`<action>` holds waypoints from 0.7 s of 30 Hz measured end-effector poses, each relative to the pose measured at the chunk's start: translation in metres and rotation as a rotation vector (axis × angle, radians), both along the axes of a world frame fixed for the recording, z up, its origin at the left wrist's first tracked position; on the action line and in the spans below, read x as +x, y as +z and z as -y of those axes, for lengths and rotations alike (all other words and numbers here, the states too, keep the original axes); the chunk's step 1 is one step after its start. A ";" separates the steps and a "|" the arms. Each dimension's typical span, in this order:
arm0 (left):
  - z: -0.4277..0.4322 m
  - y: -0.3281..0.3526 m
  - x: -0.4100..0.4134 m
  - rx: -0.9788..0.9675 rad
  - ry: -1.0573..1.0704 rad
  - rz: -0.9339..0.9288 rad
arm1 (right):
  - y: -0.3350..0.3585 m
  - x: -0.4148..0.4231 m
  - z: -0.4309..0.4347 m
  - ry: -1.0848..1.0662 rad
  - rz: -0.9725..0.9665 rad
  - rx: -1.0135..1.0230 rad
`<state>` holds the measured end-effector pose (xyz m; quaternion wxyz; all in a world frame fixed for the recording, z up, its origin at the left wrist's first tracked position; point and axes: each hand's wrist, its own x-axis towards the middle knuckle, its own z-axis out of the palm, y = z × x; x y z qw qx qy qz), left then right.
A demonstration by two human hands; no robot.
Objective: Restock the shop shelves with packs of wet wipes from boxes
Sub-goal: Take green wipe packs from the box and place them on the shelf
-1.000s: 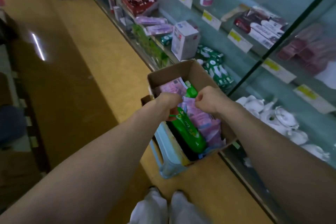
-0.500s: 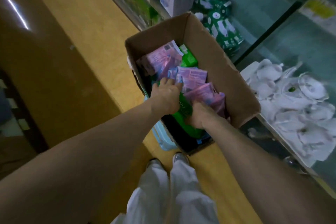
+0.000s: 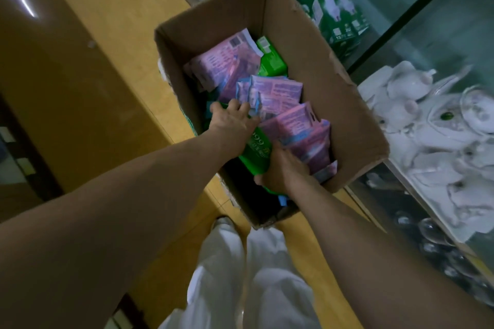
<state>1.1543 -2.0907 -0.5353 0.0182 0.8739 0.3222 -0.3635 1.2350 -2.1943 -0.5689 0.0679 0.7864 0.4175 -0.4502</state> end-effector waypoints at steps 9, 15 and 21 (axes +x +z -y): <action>-0.005 0.050 -0.002 -0.026 0.168 0.103 | 0.069 0.039 -0.018 0.176 0.100 0.011; -0.014 0.111 -0.021 0.033 0.319 0.217 | 0.139 0.044 -0.051 0.372 0.199 0.113; -0.015 0.173 -0.080 0.085 0.595 0.300 | 0.201 0.004 -0.088 0.604 0.231 0.263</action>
